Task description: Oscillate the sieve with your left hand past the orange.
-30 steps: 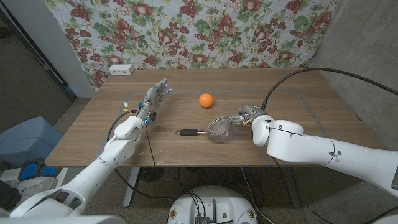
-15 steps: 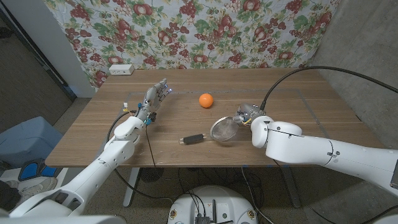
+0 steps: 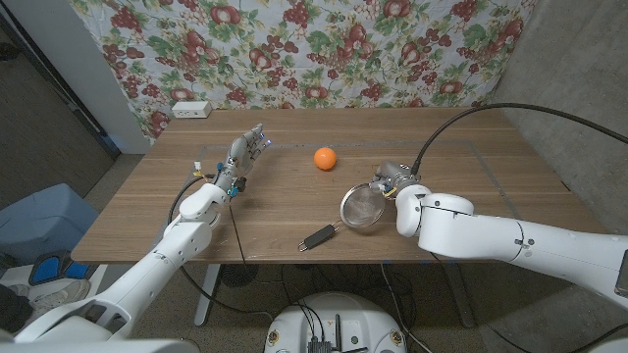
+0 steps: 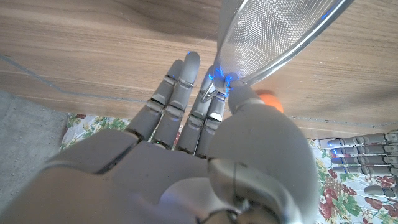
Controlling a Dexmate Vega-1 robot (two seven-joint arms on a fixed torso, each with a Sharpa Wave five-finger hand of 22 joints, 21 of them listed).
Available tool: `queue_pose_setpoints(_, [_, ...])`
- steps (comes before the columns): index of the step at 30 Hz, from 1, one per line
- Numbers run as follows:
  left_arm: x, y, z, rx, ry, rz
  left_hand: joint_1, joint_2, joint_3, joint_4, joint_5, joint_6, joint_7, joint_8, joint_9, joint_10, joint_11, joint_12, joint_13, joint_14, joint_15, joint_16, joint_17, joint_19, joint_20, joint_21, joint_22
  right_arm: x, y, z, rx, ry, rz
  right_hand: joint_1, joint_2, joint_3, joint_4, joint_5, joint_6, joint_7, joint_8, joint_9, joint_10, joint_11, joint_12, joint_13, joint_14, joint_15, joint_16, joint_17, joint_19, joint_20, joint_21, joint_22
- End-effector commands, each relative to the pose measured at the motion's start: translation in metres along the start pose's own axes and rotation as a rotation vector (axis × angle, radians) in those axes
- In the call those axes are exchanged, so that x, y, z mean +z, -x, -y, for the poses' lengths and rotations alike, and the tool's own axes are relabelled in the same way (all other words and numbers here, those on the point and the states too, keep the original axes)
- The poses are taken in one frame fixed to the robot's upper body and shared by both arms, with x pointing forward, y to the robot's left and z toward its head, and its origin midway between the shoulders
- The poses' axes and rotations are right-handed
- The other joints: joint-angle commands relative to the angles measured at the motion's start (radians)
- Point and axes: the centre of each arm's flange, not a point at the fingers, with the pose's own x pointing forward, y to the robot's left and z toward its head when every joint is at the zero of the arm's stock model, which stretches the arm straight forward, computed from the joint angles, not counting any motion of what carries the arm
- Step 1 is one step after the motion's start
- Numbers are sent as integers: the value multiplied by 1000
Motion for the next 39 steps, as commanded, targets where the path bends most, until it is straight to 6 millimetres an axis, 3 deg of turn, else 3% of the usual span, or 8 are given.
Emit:
queue_pose_setpoints(1, [0,-2,0,-6,0,-1,7,31,4,-5,1,10,-2,-3,5,5,2,-2,1,5,-11,1,5,10,1,-2,6,-4,1,3,-78,-35,-20,22,3,8,4,-4,16,4,7,0,37,-19,5,0,21,-106,4,9,13,-7,14,6])
queue_pose_setpoints(8, [1,-5,-1,-14,-11,-17,8,24,2,-10,0,8,-6,-4,5,5,-3,-1,1,6,-12,1,4,10,-2,-2,5,-8,1,7,-143,-80,-18,27,-1,6,5,-8,27,12,13,0,47,-15,11,9,43,-106,13,26,22,1,30,10])
queue_pose_setpoints(19, [6,-9,-2,-47,-63,-65,21,-5,1,-41,-1,12,-11,-1,5,12,-4,0,1,11,-6,1,4,7,-10,-7,2,-10,-2,16,-179,-83,-26,31,-12,7,5,-8,47,20,20,-6,69,-1,12,6,56,-104,8,45,27,4,53,14])
queue_pose_setpoints(31, [12,-15,1,-110,-130,-115,53,-44,4,-80,1,1,-11,1,5,22,3,3,2,32,1,7,5,19,-12,-6,0,-13,-1,23,-239,-96,-2,32,-15,9,7,-10,51,13,27,2,69,-3,15,19,67,-104,2,61,23,0,69,17])
queue_pose_setpoints(39, [14,-20,4,-190,-137,-131,67,-68,1,-87,0,5,-10,6,6,33,3,6,3,42,2,7,6,27,-13,-5,0,-14,-2,29,-255,-99,16,33,-20,9,8,-13,62,17,35,5,76,-3,15,21,74,-104,-2,74,24,-1,83,18])
